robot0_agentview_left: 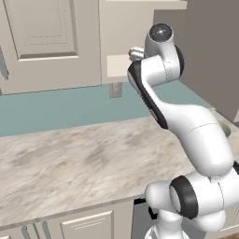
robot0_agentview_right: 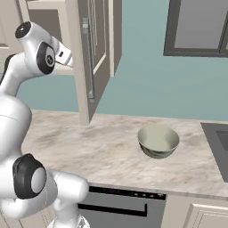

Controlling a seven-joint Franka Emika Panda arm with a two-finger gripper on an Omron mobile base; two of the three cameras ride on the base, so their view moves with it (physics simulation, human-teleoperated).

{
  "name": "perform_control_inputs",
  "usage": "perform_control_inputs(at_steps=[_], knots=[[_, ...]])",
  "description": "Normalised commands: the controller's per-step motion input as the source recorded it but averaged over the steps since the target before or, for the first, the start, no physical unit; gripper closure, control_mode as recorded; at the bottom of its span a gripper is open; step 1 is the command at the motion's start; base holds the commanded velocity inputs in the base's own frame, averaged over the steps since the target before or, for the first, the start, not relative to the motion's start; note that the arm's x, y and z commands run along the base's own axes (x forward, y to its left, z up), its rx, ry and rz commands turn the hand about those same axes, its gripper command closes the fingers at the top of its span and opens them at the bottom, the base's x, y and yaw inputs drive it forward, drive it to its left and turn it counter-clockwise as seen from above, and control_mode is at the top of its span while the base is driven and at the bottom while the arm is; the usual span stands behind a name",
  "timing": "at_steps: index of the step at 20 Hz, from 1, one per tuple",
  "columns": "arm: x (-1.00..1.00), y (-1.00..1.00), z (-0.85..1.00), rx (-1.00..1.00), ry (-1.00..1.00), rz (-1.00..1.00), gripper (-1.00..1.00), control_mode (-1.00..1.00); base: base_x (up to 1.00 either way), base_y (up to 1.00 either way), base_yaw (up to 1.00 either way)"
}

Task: Pick the carrots from the cabinet and place them in one bowl. Pick the pear from the sink and place it in the other bowl.

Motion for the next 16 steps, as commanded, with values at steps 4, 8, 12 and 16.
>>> perform_control_inputs(at_steps=[4, 8, 12, 16], knots=[[0.48, -0.12, 0.05, -0.10, -0.03, 0.00, -1.00, -1.00, 0.00, 0.00, 0.00], [0.19, -0.05, 0.07, -0.07, -0.09, 0.08, -1.00, -1.00, 0.00, 0.00, 0.00], [0.43, -0.16, -0.11, -0.02, 0.00, 0.02, -1.00, -1.00, 0.00, 0.00, 0.00], [0.59, -0.18, -0.20, 0.00, 0.03, 0.00, -1.00, -1.00, 0.00, 0.00, 0.00]])
